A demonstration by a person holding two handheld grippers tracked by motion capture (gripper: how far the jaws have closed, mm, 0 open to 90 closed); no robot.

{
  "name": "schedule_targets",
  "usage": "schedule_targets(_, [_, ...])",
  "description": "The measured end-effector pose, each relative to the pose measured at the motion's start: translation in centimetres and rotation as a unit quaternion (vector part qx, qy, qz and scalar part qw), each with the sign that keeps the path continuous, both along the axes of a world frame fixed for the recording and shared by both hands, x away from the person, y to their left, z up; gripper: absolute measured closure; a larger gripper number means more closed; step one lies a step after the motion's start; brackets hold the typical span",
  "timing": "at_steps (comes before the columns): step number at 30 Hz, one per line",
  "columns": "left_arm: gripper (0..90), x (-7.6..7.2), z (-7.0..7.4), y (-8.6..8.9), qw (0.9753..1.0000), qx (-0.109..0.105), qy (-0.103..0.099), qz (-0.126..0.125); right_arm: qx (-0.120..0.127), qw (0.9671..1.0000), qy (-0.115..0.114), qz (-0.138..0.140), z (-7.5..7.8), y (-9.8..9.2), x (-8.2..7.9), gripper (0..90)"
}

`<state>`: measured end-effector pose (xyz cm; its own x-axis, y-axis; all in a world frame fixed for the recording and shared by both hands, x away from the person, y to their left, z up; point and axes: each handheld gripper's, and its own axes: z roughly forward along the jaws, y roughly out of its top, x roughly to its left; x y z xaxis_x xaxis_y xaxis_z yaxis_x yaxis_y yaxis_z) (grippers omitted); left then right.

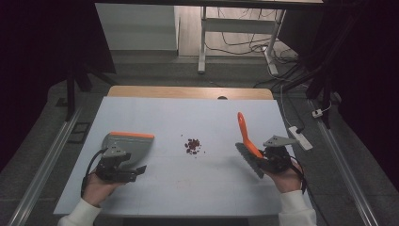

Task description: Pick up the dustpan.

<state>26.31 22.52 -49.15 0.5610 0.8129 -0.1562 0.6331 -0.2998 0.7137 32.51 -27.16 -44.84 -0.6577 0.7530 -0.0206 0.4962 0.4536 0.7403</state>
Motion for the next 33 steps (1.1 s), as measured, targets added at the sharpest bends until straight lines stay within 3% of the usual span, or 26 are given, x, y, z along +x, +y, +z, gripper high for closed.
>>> schedule_targets(16, [19.2, 0.1, 0.4, 0.1, 1.0, -0.009, 0.004, -0.002, -0.007, 0.9999, -0.008, 0.005, 0.1, 0.5, 0.0, 69.6])
schedule_targets(19, [19.2, 0.1, 0.6, 0.1, 0.9999, -0.013, 0.004, 0.004, 0.002, 0.9999, -0.009, 0.005, 0.2, 0.4, 0.1, 69.6])
schedule_targets(23, [19.2, 0.2, 0.9, -0.4, 1.0, 0.0, 0.006, 0.008, 0.002, 0.9999, -0.011, 0.002, 0.2, 0.3, 0.1, 69.6])
schedule_targets(33, [19.1, 0.7, 2.3, -1.0, 0.9997, 0.009, 0.012, 0.021, 0.006, 0.9999, -0.011, 0.0, 0.3, -0.2, 0.0, 69.6])
